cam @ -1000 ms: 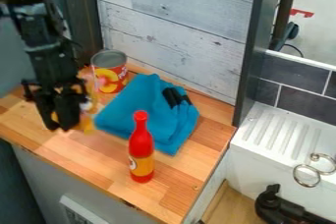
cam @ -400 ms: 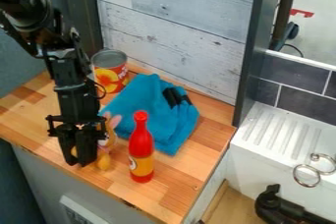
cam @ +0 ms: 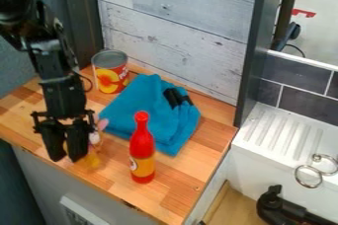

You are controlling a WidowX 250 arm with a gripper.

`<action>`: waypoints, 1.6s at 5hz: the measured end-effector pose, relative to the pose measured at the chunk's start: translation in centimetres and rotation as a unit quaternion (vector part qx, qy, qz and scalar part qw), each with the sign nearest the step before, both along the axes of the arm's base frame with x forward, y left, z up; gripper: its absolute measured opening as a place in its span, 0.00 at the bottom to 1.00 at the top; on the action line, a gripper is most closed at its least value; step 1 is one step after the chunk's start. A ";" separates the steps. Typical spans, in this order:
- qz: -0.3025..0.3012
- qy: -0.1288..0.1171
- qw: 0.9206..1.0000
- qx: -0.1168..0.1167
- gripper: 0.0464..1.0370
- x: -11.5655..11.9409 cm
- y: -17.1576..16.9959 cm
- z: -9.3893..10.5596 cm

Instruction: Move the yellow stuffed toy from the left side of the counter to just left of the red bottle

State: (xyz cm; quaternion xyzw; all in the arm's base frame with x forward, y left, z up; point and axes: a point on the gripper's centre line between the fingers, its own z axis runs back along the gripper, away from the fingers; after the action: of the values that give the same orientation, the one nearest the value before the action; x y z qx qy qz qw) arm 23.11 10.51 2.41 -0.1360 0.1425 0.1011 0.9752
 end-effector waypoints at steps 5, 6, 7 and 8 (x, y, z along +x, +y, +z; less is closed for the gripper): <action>-0.135 -0.137 0.976 0.103 0.96 5.7 2.5 9.0; -0.173 -0.156 0.968 0.096 0.96 6.4 2.7 10.2; -0.177 -0.156 0.967 0.094 0.96 6.4 2.7 10.3; -0.177 -0.156 0.967 0.094 0.96 6.4 2.7 10.3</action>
State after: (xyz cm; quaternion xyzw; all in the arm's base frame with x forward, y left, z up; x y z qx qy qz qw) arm 29.51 13.20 12.69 -0.0302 -0.0001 -0.0830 0.9961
